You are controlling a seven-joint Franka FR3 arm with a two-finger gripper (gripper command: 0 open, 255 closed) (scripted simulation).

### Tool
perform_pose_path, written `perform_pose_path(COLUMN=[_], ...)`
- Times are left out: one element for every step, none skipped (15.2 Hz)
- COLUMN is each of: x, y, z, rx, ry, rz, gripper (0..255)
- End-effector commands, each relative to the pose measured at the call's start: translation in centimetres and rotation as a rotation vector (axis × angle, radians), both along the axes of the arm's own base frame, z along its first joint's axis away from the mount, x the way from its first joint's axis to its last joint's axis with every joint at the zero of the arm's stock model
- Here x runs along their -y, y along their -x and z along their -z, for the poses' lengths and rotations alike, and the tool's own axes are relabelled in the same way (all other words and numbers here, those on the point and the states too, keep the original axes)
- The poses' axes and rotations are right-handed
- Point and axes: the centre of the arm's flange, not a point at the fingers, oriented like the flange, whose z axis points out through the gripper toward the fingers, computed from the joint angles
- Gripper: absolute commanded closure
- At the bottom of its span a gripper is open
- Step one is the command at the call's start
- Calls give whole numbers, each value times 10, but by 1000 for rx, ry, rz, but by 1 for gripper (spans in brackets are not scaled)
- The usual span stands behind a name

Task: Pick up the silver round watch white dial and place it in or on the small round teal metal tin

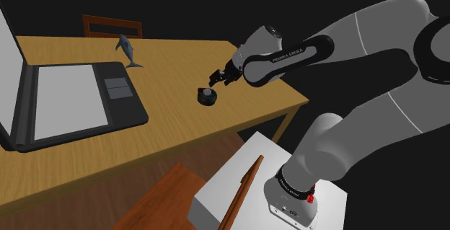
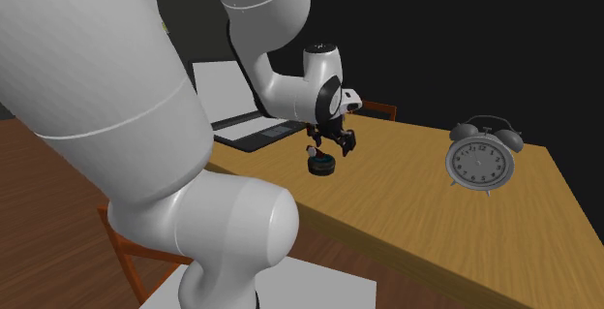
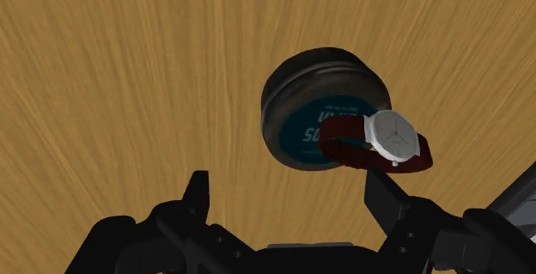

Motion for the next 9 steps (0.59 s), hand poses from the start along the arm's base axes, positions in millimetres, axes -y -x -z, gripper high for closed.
perform_pose_path(x=[2,1,1,1,1,1,1,1,1], y=[11,16,16,16,16,16,16,16,16], z=[-21,-30,-30,-30,-30,-30,-30,-30,-30], rx=[-1,-1,-1,-1,-1,-1,-1,-1,-1], ry=[0,0,0,0,0,0,0,0,0], rz=[0,0,0,0,0,0,0,0,0], gripper=[0,0,0,0,0,0,0,0,0])
